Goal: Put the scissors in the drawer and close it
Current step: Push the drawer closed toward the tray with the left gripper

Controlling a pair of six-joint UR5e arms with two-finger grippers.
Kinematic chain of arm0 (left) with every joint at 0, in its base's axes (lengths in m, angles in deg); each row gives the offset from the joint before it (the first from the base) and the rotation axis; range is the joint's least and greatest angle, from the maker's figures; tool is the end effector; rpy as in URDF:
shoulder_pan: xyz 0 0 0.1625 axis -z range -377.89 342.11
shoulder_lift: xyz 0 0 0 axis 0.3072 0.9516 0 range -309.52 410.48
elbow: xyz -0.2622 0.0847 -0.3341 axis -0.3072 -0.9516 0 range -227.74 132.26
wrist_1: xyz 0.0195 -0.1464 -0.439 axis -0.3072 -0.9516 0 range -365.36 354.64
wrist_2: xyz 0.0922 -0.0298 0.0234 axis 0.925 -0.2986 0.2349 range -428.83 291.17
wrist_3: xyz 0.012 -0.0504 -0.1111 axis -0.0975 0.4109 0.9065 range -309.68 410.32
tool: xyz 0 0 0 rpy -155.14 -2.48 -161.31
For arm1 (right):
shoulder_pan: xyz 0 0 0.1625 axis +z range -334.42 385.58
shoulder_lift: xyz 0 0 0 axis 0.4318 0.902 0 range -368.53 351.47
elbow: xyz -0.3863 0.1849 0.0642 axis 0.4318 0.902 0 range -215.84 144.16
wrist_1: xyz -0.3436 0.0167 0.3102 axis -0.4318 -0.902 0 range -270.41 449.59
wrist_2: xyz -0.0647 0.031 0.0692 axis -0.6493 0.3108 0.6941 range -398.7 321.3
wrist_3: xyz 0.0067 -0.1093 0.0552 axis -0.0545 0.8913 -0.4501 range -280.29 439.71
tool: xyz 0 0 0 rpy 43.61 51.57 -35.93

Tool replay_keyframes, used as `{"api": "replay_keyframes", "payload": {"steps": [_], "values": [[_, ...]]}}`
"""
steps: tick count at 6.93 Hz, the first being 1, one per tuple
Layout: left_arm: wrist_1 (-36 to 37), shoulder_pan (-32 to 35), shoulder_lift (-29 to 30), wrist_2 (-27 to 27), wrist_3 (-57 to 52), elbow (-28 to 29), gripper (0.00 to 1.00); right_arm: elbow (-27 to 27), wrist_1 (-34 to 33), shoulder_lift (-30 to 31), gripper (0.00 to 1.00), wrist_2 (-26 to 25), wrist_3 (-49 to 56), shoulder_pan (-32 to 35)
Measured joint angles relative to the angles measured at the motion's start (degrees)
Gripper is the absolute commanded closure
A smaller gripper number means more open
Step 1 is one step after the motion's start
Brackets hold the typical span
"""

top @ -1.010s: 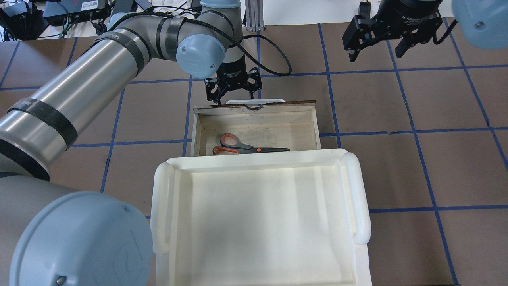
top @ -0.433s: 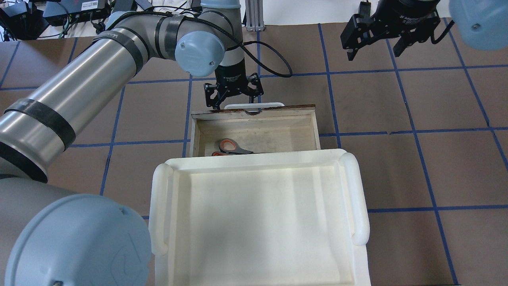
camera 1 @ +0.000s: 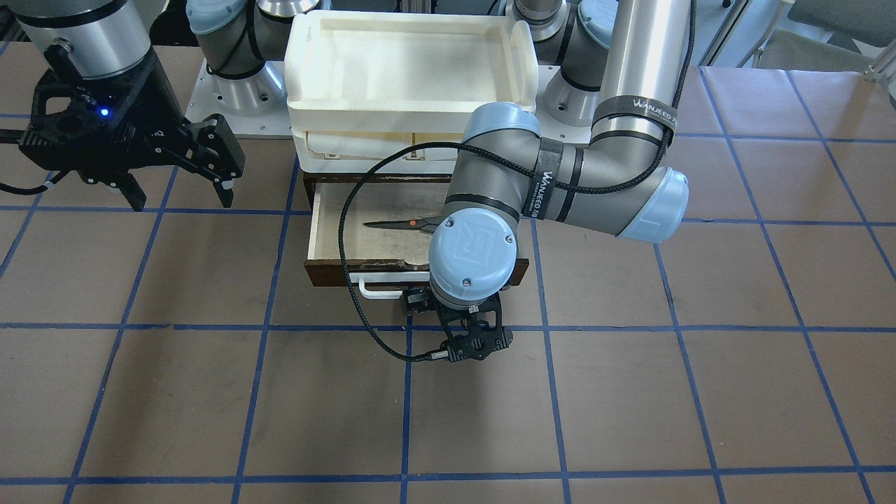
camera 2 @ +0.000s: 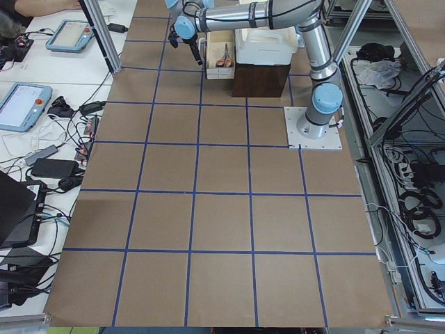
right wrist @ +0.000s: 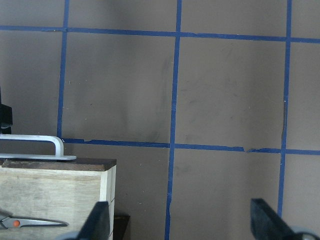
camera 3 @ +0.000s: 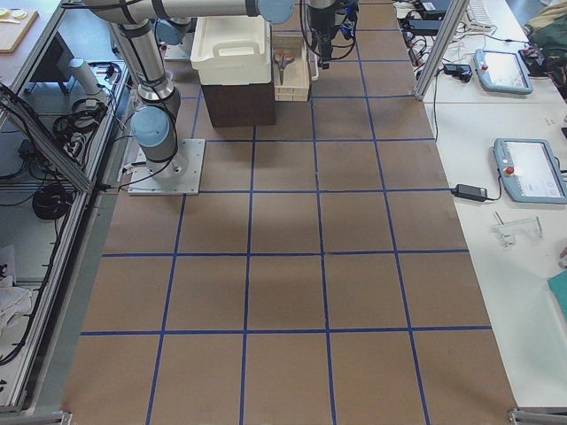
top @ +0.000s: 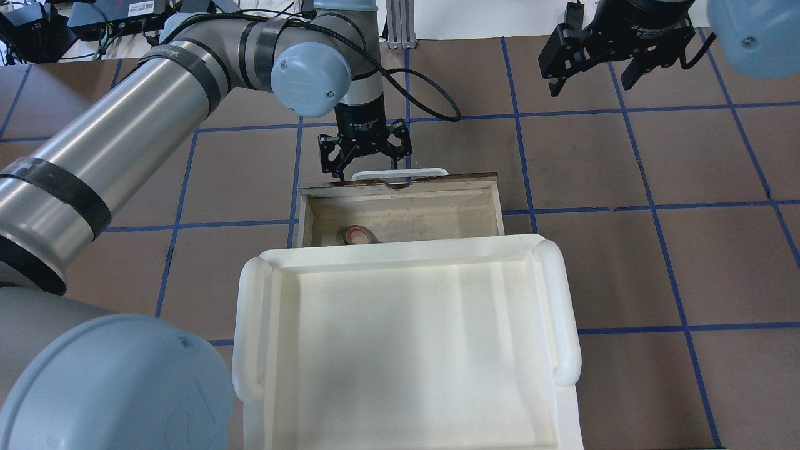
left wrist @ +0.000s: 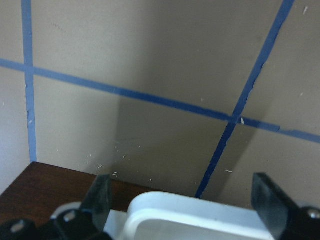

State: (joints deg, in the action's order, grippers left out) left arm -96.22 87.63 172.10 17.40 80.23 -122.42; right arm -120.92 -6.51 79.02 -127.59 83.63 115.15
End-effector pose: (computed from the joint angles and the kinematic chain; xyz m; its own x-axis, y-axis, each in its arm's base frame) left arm -0.3268 -0.6482 0.2606 -0.9654 -0.2437 -0.0927 -0.2603 0.9219 0.2871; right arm 0.1313 -0.5796 0.5079 -0.9980 -0.0631 -0.0089 -0.0610 0.9868 -0.1499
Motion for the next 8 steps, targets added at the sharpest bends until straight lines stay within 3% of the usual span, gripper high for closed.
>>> {"api": "replay_keyframes", "payload": {"steps": [8], "values": [[-6.5,0.5,-1.4,-0.2,1.7,-3.0,0.0,0.0,0.1,0.0,0.0,0.0,0.0,-0.1]]}}
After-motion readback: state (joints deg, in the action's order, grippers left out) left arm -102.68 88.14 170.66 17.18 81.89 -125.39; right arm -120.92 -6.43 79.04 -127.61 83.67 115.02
